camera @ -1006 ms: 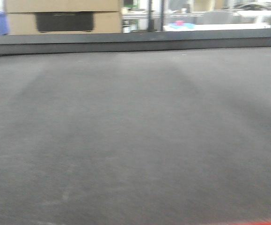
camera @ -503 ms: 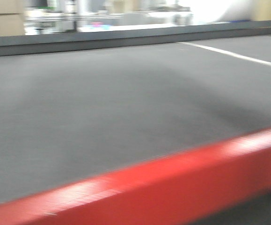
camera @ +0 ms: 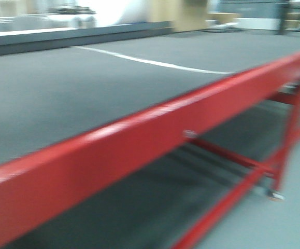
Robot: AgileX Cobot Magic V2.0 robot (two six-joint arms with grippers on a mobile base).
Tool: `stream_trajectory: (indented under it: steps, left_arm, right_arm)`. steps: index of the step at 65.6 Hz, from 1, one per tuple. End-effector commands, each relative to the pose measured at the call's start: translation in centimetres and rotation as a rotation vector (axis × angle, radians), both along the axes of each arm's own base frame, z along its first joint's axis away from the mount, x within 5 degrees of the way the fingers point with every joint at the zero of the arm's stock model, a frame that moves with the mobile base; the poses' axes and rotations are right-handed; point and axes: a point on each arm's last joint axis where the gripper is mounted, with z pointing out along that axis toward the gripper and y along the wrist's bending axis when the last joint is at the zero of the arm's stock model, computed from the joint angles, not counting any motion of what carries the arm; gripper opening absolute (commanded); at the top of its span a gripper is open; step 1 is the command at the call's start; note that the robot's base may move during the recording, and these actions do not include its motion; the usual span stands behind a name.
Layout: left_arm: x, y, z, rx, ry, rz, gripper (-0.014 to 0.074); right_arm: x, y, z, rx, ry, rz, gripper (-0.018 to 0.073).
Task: Stack two boxes on right shelf middle
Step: 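Drive the base to the steel shelf rack holding the boxes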
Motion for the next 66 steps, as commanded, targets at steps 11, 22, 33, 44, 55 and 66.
stream_trajectory:
  steps: [11, 22, 33, 44, 55, 66]
  left_arm:
    - [-0.36, 0.54, 0.98, -0.002, -0.065, 0.02, -0.0111]
    - [-0.36, 0.54, 0.98, -0.002, -0.065, 0.02, -0.0111]
    - [-0.36, 0.54, 0.98, -0.002, -0.065, 0.02, -0.0111]
    - [-0.36, 0.54, 0.98, -0.002, -0.065, 0.02, -0.0111]
    - [-0.36, 0.54, 0.98, -0.002, -0.065, 0.02, -0.0111]
    - [-0.36, 0.54, 0.98, -0.002, -0.065, 0.02, -0.0111]
  right_arm:
    - [-0.24, -0.58, 1.13, -0.007, -0.089, -0.027, -0.0153]
    - [-0.24, -0.58, 1.13, -0.007, -0.089, -0.027, -0.0153]
    - [-0.24, -0.58, 1.13, -0.007, -0.089, -0.027, -0.0153]
    - [-0.24, -0.58, 1.13, -0.007, -0.089, -0.027, -0.0153]
    - [-0.24, -0.58, 1.13, -0.007, -0.089, -0.027, -0.0153]
    - [-0.24, -0.58, 1.13, -0.007, -0.089, -0.027, -0.0153]
